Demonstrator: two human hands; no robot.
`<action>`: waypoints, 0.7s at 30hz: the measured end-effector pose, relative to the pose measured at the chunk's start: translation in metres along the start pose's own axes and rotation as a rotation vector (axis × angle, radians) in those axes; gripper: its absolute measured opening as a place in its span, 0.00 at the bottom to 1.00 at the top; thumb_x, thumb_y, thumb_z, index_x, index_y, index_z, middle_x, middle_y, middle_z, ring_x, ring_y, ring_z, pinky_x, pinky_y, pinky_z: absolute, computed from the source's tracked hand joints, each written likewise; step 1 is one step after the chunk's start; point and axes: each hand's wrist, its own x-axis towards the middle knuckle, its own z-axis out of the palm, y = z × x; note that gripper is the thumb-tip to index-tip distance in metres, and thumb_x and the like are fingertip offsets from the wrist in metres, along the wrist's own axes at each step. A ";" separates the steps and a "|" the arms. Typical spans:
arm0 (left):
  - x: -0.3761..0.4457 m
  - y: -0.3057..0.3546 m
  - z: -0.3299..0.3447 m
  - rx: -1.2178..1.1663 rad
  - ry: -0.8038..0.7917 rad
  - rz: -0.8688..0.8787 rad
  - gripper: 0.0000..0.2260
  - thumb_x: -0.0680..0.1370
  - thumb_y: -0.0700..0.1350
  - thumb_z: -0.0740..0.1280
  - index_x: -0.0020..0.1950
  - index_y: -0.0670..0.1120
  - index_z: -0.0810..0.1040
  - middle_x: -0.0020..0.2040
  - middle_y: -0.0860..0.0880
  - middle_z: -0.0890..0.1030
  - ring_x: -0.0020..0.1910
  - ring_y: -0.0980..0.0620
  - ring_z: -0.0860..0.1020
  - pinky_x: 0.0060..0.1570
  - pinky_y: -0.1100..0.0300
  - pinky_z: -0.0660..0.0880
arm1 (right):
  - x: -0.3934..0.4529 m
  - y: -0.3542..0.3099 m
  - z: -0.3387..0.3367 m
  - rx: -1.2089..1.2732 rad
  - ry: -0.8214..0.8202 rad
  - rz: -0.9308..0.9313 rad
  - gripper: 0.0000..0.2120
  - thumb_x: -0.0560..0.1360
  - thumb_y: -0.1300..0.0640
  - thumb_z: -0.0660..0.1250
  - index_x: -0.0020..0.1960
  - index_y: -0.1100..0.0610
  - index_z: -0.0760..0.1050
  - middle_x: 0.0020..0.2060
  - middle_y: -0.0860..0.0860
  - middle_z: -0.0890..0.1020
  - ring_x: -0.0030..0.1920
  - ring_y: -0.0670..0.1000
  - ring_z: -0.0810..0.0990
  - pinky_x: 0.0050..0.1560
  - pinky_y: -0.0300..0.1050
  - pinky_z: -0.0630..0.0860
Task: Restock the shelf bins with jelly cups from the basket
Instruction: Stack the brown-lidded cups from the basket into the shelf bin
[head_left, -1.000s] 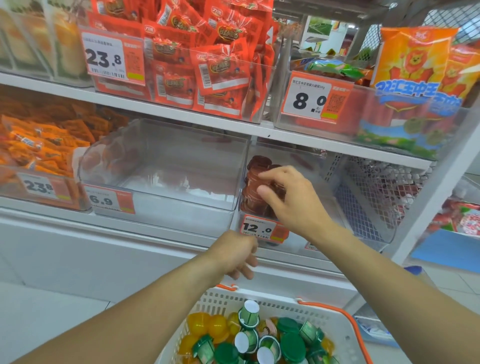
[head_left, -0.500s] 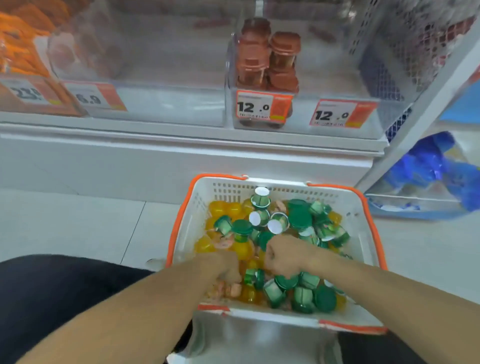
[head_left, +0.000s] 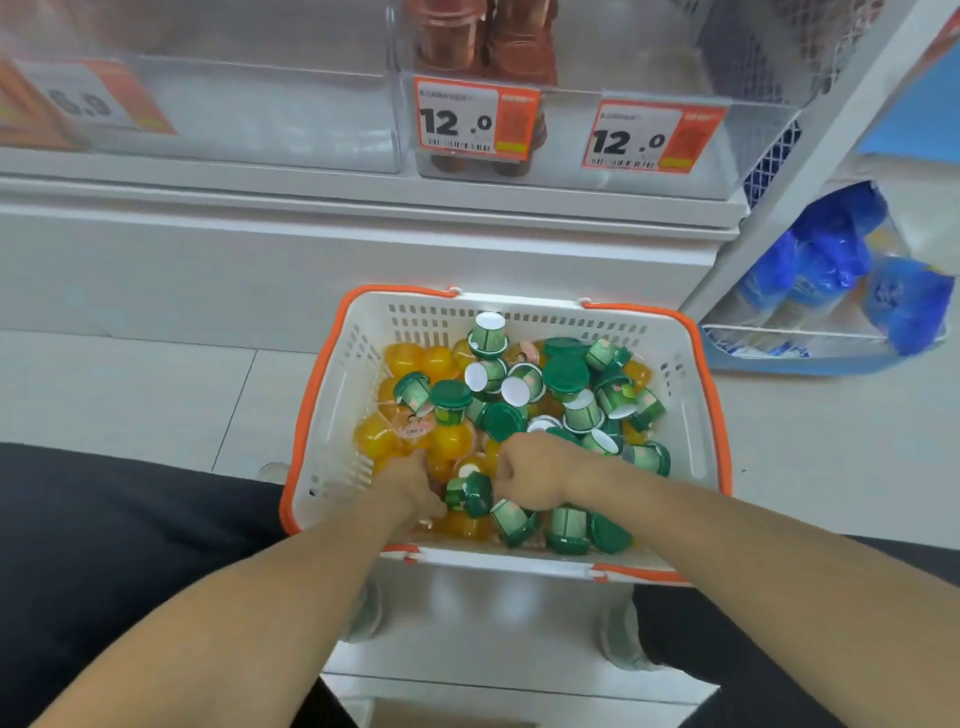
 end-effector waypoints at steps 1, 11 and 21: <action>-0.004 0.001 -0.014 -0.175 -0.107 -0.021 0.18 0.67 0.43 0.76 0.54 0.46 0.74 0.49 0.45 0.81 0.48 0.48 0.79 0.45 0.55 0.79 | 0.000 0.001 -0.007 0.030 0.008 -0.004 0.13 0.77 0.55 0.64 0.46 0.65 0.81 0.42 0.60 0.84 0.44 0.61 0.83 0.46 0.54 0.81; -0.052 0.068 -0.126 -1.287 -0.743 0.395 0.19 0.78 0.49 0.50 0.53 0.40 0.75 0.38 0.41 0.71 0.29 0.49 0.66 0.31 0.59 0.60 | -0.039 -0.023 -0.128 0.568 0.176 -0.159 0.21 0.82 0.42 0.58 0.60 0.59 0.74 0.46 0.56 0.83 0.34 0.51 0.83 0.37 0.45 0.81; -0.120 0.172 -0.231 -1.258 -0.341 0.821 0.18 0.81 0.50 0.56 0.53 0.43 0.83 0.43 0.42 0.79 0.31 0.50 0.71 0.32 0.60 0.60 | -0.100 -0.036 -0.220 0.941 0.672 -0.483 0.27 0.66 0.39 0.72 0.57 0.57 0.79 0.45 0.55 0.85 0.41 0.51 0.83 0.41 0.48 0.80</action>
